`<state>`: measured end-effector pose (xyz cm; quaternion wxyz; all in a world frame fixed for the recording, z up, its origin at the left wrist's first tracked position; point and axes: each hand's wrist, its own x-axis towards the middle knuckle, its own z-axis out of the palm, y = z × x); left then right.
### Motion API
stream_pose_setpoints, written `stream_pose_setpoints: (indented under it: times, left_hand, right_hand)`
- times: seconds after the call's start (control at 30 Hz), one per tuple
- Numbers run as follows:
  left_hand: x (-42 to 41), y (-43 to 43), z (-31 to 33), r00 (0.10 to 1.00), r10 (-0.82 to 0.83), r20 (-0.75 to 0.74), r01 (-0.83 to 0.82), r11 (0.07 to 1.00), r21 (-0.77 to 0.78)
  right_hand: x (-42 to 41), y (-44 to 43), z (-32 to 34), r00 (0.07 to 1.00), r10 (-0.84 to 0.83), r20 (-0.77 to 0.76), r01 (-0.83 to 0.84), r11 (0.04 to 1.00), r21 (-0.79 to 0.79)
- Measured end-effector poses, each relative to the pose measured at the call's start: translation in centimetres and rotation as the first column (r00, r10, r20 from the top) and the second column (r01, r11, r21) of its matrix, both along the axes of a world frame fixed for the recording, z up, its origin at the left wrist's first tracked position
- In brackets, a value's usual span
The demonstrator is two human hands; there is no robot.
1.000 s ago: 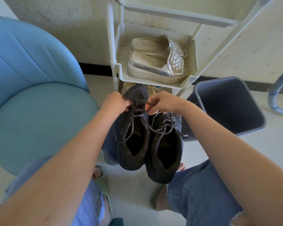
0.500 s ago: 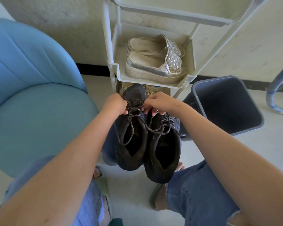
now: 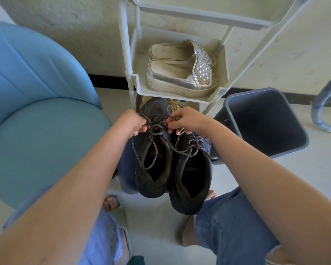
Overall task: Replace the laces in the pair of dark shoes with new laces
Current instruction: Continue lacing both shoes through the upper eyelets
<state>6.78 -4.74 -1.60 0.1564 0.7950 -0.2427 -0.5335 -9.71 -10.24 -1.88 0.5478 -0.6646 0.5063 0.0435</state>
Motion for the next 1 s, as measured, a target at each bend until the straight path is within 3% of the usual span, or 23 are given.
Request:
stream_pose_setpoints:
  times: [0.1,0.27,0.63,0.77,1.0]
  left_hand:
    - [0.1,-0.1,-0.1,0.999,0.024,-0.037,-0.023,1.0,0.016]
    - [-0.1,-0.3,-1.2,0.958,0.162,-0.236,-0.154,0.987,0.051]
    - [-0.4,-0.7,-2.1,0.932,0.25,-0.262,-0.263,0.965,-0.015]
    - [-0.5,-0.5,-1.7,0.889,0.309,-0.338,-0.339,0.94,-0.032]
    - [0.5,-0.4,-0.8,0.923,0.283,-0.259,-0.312,0.947,-0.076]
  right_hand:
    - [0.0,-0.1,0.1,1.0,0.03,-0.002,-0.03,0.999,-0.024]
    - [0.0,0.0,-0.1,0.998,0.068,0.015,-0.066,0.993,-0.097]
    - [0.0,-0.3,-0.6,0.998,0.061,0.031,-0.053,0.974,-0.219]
    - [0.1,-0.2,-0.8,0.999,0.05,0.014,-0.046,0.977,-0.206]
    - [0.7,0.1,-1.0,1.0,-0.011,0.013,0.014,0.978,-0.21]
